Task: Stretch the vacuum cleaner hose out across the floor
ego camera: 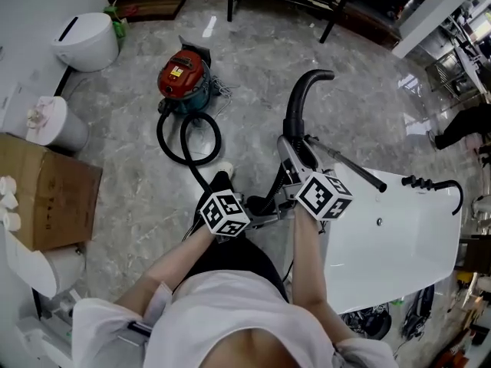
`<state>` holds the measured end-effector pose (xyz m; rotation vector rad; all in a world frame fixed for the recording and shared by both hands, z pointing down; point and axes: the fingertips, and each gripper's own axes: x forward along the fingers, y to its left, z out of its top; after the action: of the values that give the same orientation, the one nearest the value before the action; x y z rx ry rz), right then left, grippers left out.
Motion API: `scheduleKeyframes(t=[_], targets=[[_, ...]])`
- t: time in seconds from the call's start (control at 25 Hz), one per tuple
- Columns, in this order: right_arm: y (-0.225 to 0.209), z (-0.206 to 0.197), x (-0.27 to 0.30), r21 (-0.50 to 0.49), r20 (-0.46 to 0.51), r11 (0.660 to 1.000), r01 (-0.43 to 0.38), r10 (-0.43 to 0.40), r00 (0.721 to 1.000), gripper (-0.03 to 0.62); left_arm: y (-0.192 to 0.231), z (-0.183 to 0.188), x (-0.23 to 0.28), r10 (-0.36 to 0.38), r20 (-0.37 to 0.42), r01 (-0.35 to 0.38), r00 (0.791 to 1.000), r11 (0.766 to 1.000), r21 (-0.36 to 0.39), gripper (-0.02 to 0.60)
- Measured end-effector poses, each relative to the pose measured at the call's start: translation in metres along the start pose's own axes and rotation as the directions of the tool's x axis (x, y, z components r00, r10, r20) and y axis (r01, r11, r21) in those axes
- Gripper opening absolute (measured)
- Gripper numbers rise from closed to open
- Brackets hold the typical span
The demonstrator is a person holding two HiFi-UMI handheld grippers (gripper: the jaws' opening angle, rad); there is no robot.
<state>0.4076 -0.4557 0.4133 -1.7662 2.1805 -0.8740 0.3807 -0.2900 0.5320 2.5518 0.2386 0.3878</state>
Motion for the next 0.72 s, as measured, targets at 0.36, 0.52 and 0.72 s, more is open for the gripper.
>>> scheduleKeyframes(t=[0.36,0.52,0.72], targets=[[0.026,-0.016,-0.036,-0.008,0.002,1.0,-0.028,0.028,1.0,0.21,-0.038,-0.018,-0.004,0.019,0.025,-0.02,1.0,0.999,0.03,0.166],[0.027,-0.013,-0.045,-0.007,0.012,1.0,-0.024,0.024,1.0,0.209,-0.046,-0.018,-0.001,0.02,0.029,-0.021,0.999,0.999,0.029,0.166],[0.025,-0.023,-0.044,0.019,-0.007,1.0,-0.011,0.012,1.0,0.209,-0.05,-0.026,-0.004,0.01,0.016,-0.009,1.0,1.0,-0.017,0.166]])
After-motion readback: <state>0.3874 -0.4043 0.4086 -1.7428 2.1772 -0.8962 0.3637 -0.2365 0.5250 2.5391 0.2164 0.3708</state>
